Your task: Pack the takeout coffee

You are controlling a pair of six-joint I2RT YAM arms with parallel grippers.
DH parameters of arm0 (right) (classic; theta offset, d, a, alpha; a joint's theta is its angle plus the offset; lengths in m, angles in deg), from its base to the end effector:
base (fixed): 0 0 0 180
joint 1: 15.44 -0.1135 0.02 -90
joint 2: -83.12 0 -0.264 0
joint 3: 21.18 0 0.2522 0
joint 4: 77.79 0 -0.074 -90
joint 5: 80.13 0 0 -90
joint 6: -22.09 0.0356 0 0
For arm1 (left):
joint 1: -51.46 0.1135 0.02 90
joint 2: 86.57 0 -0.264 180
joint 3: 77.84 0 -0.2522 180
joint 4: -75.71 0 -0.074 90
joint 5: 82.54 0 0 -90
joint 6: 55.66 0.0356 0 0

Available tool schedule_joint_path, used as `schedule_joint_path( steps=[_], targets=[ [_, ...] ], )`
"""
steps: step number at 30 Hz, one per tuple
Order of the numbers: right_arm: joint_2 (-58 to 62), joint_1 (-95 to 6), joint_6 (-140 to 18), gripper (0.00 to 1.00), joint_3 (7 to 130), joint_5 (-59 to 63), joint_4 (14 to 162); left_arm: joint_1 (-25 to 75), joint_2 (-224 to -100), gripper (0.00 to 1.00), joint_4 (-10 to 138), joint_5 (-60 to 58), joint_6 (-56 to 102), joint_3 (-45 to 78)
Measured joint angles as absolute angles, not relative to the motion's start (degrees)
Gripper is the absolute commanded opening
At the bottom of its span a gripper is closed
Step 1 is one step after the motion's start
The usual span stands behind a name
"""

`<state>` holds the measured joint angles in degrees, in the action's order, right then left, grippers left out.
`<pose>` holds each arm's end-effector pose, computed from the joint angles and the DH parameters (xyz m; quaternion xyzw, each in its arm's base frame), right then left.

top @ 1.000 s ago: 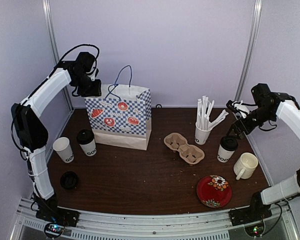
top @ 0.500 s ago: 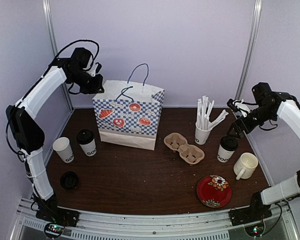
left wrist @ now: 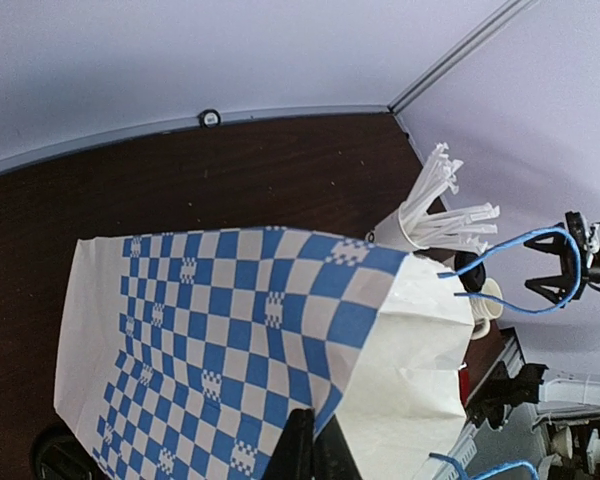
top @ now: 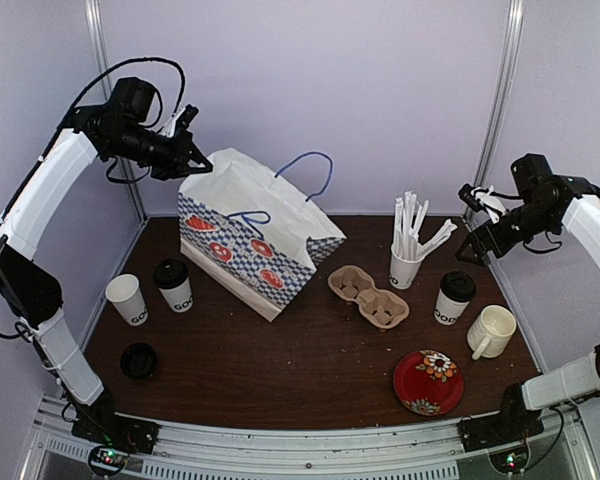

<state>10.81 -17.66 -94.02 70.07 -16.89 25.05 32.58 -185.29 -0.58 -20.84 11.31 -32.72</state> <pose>0.2332 0.0251 0.3569 -0.2904 0.8917 0.1626 0.3067 0.3202 -0.1273 0.4554 0.0712 0.8824 -0.3532 0.3025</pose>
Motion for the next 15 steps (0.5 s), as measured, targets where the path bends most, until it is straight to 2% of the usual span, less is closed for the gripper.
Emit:
schedule_joint_path(
  steps=[15],
  targets=[
    [11.27,-17.77,-92.90,0.93,72.45,-18.95,23.28,29.65,-184.35,0.00,-9.08,-23.44,16.16,-29.24]
  ],
)
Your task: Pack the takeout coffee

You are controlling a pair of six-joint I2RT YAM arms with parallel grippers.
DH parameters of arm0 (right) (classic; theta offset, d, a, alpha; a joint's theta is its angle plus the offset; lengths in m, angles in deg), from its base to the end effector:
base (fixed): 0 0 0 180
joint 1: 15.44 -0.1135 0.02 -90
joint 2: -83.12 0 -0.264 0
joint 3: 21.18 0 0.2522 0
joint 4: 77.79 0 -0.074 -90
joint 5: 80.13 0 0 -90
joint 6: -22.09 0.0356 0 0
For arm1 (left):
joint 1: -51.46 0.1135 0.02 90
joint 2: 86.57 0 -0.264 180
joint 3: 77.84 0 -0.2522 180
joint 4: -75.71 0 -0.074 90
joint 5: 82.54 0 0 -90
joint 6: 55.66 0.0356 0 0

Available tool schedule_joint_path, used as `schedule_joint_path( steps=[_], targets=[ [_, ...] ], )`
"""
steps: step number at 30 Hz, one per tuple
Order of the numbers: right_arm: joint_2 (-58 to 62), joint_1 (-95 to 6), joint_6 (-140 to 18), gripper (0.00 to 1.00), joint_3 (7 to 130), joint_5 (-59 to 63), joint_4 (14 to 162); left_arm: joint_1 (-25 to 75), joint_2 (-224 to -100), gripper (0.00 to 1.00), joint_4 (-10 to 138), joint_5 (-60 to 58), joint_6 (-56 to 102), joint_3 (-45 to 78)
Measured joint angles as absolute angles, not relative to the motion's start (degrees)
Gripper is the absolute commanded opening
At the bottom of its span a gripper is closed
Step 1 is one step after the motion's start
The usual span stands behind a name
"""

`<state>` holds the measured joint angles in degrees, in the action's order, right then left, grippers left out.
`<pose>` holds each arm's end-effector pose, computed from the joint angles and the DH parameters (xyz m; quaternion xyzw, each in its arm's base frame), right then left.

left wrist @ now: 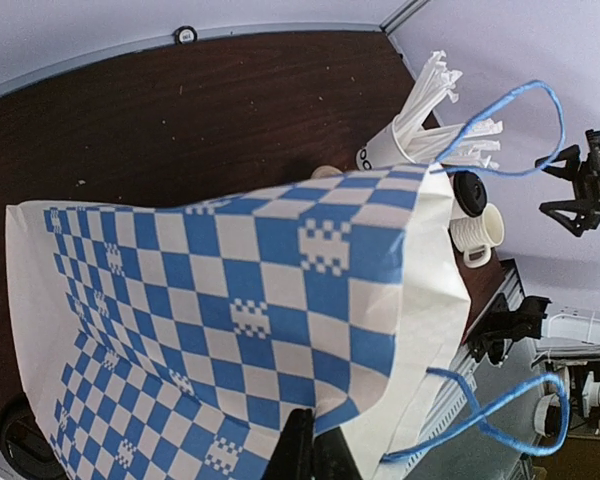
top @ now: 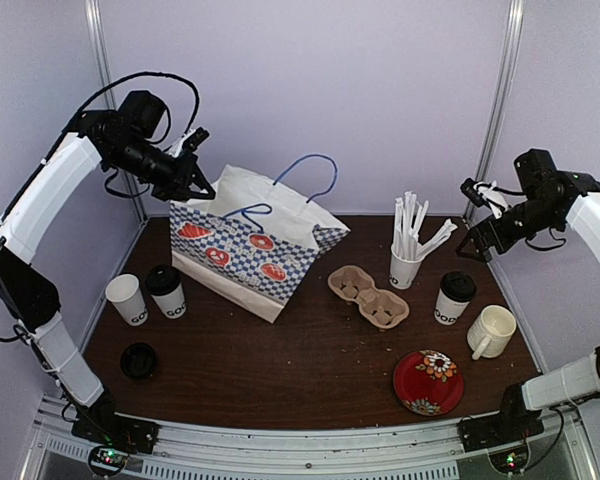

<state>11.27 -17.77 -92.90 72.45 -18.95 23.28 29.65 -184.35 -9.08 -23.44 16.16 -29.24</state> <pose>0.2281 0.0265 0.3696 -0.2878 0.8861 0.1802 0.3154 0.3008 -0.1401 0.4333 0.1173 0.9058 -0.3457 0.2152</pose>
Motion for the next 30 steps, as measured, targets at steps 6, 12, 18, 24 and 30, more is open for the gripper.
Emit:
schedule_joint_path(
  steps=[6,12,18,24,30],
  targets=[
    [12.49,-18.10,-92.53,0.93,72.78,-19.56,23.06,29.65,-182.36,0.00,-10.22,-23.59,16.97,-27.15],
    [13.91,-18.27,-91.79,0.93,72.78,-19.93,23.06,29.59,-182.23,0.00,-10.35,-24.40,17.45,-26.01],
    [14.57,-18.53,-91.46,0.93,72.56,-20.19,23.13,29.50,-182.25,0.00,-10.61,-24.75,18.04,-25.59],
    [14.15,-19.39,-90.67,0.93,72.50,-20.43,23.37,29.48,-180.77,0.00,-9.04,-29.01,15.73,-25.97],
    [12.49,-20.22,-90.04,0.93,72.04,-20.83,24.35,28.78,-174.97,0.00,-3.37,-37.53,10.48,-23.80]
  ],
)
